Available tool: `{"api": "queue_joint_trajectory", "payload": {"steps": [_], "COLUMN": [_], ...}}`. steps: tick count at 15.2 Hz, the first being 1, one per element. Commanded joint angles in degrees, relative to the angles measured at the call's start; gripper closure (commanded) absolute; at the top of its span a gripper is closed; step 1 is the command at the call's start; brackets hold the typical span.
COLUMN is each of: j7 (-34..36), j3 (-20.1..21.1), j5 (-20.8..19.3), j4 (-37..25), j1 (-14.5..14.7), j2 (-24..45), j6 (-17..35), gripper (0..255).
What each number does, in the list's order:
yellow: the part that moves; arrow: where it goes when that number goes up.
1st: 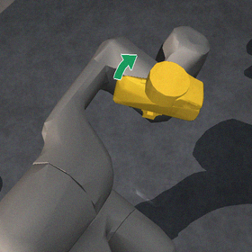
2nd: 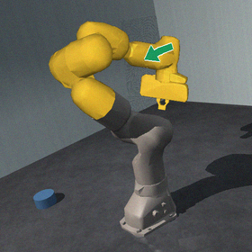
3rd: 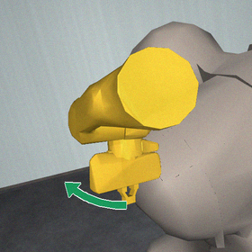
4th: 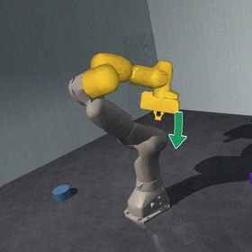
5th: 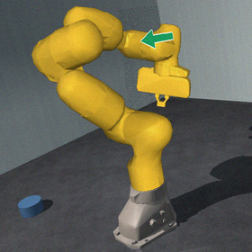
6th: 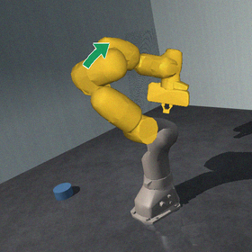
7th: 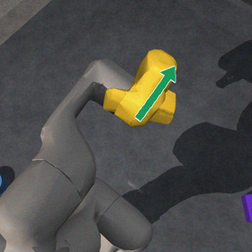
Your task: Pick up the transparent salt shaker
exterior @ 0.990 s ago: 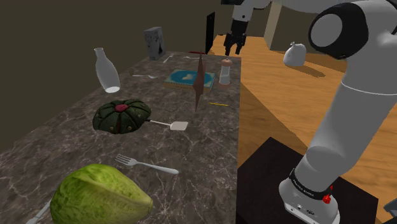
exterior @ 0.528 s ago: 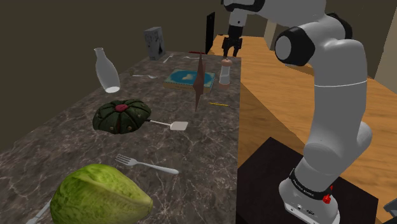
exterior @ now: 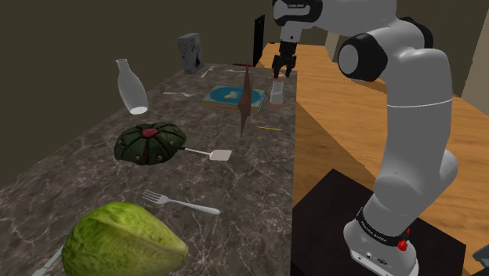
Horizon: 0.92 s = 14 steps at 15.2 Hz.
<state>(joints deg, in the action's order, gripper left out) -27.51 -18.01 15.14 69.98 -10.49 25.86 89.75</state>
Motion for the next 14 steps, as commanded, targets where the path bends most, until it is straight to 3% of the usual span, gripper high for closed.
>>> {"api": "queue_joint_trajectory", "payload": {"steps": [1, 10, 14], "j7": [-0.04, -0.1, 0.37], "j3": [0.0, -0.03, -0.02], "j5": [-0.04, -0.06, 0.14], "j4": [0.62, 0.76, -3.57], "j1": [0.1, 0.09, -0.48], "j2": [-0.17, -0.27, 0.52], "j6": [0.47, 0.51, -2.99], "gripper": [255, 255, 255]}}
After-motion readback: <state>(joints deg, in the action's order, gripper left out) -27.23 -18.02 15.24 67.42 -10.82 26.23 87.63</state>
